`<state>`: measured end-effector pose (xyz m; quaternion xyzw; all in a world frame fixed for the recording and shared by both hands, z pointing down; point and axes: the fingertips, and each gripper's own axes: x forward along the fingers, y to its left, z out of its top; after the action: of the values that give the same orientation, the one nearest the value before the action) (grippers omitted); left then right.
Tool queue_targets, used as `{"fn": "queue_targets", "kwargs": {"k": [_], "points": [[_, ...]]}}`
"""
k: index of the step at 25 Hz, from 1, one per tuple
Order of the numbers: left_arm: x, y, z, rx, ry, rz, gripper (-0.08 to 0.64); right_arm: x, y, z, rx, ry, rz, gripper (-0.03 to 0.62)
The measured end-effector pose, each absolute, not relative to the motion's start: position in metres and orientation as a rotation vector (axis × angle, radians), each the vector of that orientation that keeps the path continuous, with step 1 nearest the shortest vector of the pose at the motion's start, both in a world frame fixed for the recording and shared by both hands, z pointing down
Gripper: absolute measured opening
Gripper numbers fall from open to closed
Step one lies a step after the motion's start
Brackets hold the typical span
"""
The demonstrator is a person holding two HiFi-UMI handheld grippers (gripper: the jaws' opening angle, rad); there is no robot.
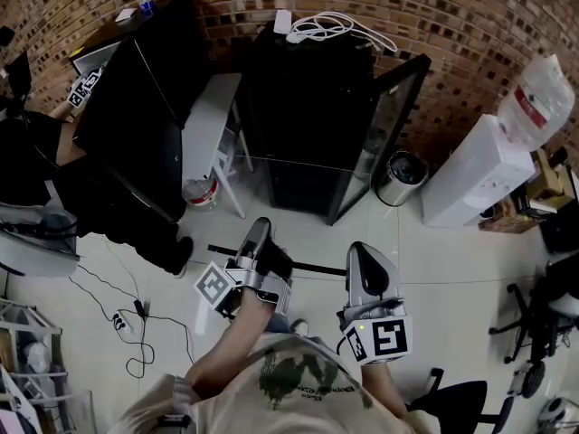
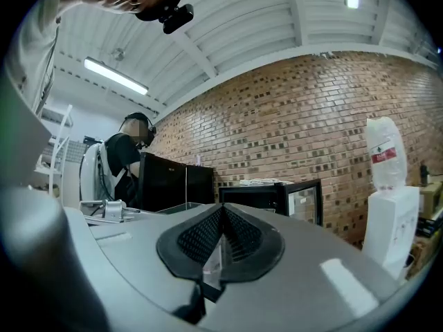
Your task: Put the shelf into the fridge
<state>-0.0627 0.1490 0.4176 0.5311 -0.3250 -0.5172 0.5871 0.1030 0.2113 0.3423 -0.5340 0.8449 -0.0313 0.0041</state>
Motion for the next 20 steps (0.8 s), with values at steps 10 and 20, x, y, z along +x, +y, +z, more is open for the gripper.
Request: {"fn": "queue_targets", "kwargs": {"k": [10, 20], "points": [[-0.060, 0.120, 0.427, 1.229, -0.761, -1.221, 0.020, 0.109, 0.180, 0.350, -1.670, 2.659, -0.100, 0.000], [-0.066, 0.072, 0.437, 1.220, -0.747, -1.215, 0.020, 0.102, 0.134, 0.360, -1.694, 2.670, -0.122, 0.000]]}}
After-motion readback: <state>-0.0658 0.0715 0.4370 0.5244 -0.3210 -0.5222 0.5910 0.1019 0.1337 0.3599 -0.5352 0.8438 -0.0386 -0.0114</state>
